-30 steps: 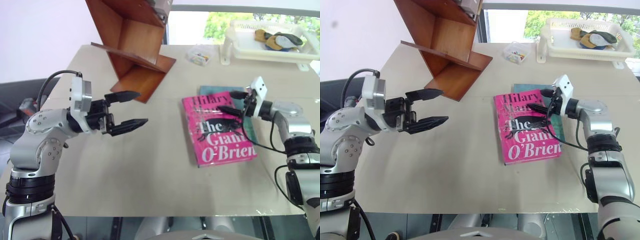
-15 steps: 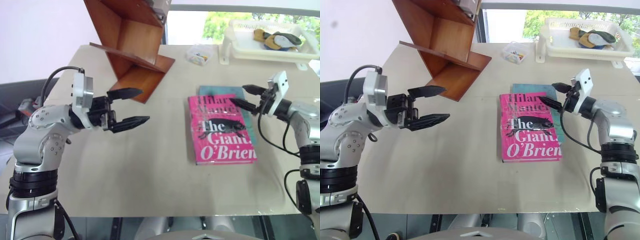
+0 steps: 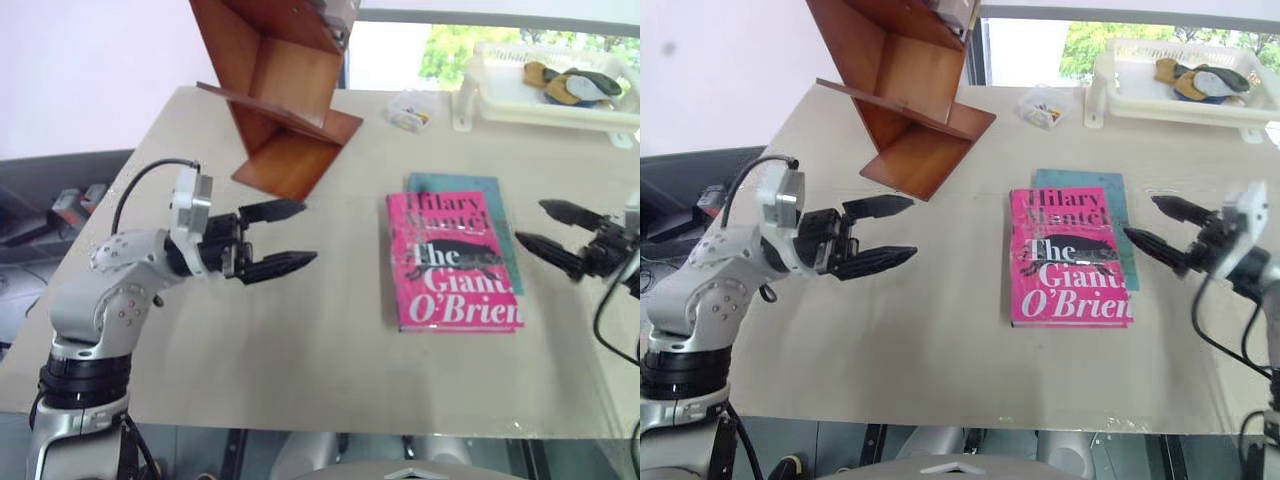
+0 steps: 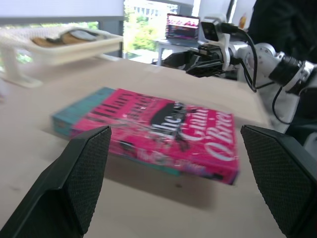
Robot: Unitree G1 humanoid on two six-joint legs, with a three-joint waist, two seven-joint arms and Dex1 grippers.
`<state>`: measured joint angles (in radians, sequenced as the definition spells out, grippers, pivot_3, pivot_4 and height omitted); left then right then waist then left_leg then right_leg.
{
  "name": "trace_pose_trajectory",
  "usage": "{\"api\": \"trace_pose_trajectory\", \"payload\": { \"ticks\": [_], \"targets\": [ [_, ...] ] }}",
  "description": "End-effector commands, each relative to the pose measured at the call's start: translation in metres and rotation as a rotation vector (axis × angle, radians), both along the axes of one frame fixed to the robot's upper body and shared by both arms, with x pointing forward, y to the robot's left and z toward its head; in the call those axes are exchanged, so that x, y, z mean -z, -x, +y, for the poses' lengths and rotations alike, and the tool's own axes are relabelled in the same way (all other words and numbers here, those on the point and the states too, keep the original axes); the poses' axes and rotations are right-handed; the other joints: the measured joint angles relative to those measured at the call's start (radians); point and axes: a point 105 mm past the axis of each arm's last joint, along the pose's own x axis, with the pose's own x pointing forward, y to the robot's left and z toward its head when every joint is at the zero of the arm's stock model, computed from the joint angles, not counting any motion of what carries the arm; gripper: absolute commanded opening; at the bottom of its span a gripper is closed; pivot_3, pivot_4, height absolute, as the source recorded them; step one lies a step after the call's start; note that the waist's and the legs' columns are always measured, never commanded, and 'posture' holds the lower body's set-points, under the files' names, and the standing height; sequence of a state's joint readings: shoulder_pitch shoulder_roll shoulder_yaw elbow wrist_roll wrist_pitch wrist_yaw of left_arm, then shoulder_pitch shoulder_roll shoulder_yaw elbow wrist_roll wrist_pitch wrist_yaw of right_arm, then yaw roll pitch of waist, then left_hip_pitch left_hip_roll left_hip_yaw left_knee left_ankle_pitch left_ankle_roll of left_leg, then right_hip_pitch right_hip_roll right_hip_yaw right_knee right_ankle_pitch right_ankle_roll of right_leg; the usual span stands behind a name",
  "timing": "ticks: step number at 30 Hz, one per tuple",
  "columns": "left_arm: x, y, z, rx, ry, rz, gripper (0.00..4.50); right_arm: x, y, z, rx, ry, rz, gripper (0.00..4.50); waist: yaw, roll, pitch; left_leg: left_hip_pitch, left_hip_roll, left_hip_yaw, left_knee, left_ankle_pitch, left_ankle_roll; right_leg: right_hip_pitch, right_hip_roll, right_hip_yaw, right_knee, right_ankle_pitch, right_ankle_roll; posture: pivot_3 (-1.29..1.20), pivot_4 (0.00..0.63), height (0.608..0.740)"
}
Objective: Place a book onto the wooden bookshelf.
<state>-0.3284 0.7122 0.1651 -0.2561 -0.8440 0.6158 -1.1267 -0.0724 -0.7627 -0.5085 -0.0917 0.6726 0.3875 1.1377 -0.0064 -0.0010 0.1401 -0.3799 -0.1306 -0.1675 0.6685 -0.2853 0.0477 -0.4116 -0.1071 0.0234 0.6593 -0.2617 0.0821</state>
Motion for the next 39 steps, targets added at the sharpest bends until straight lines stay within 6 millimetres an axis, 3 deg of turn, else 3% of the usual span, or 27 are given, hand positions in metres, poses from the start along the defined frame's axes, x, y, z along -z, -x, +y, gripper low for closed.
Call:
{"api": "trace_pose_trajectory", "payload": {
  "ticks": [1,6,11,20,25,32,35,39],
  "targets": [
    [0.009,0.005,-0.015,0.066,0.063,0.169,4.5,-0.029,0.033,0.002,-0.033,0.02,-0.102,4.44,0.002,0.0,0.0,0.0,0.0,0.0,0.0,0.0,0.0,0.0,0.0,0.0,0.001,0.0,0.0,0.0,0.15,0.74],
    [0.037,-0.019,-0.037,0.006,0.046,0.389,4.5,-0.023,0.074,0.0,-0.027,0.017,-0.012,4.44,0.01,-0.001,-0.001,0.002,0.001,0.002,0.0,0.0,0.0,0.001,0.001,0.002,0.002,0.0,0.0,0.0,0.15,0.74],
    [0.044,-0.035,-0.056,0.02,0.104,0.56,4.5,-0.018,0.102,0.0,0.009,0.041,0.013,4.44,0.023,-0.003,0.0,0.001,0.0,0.003,0.0,0.0,0.0,0.0,0.002,0.002,0.001,0.0,0.0,0.0,0.15,0.74],
    [0.055,-0.063,-0.087,0.1,0.204,0.857,4.5,0.0,0.148,0.0,0.036,0.261,0.162,4.44,0.02,-0.005,0.001,0.001,0.0,0.004,0.0,0.0,0.0,0.0,0.003,0.0,0.001,0.0,0.001,0.0,0.15,0.74],
    [0.077,-0.069,-0.109,0.074,0.141,0.961,4.5,-0.002,0.154,0.004,0.051,0.279,0.161,4.44,0.02,-0.006,0.001,0.002,0.0,0.005,0.001,0.0,0.0,0.0,0.002,0.001,0.001,0.0,0.001,0.0,0.15,0.74],
    [0.079,-0.074,-0.123,0.098,0.209,1.077,4.5,-0.006,0.158,0.003,0.082,0.296,0.155,4.44,0.025,-0.008,0.002,0.001,0.0,0.004,0.0,0.0,0.0,0.0,0.002,0.002,0.001,0.0,0.001,0.0,0.15,0.74],
    [0.07,-0.083,-0.124,0.112,0.322,1.156,4.5,-0.007,0.158,0.003,0.091,0.301,0.153,4.44,0.025,-0.009,0.003,0.001,0.0,0.004,0.001,0.0,0.0,0.0,0.002,0.001,0.001,0.0,0.001,0.0,0.15,0.74],
    [0.068,-0.086,-0.122,0.117,0.35,1.192,4.5,-0.008,0.159,0.001,0.101,0.311,0.152,4.44,0.024,-0.01,0.004,0.001,0.0,0.004,0.0,0.0,0.0,0.0,0.002,0.0,0.001,0.0,0.001,0.0,0.15,0.74]
  ]
}}
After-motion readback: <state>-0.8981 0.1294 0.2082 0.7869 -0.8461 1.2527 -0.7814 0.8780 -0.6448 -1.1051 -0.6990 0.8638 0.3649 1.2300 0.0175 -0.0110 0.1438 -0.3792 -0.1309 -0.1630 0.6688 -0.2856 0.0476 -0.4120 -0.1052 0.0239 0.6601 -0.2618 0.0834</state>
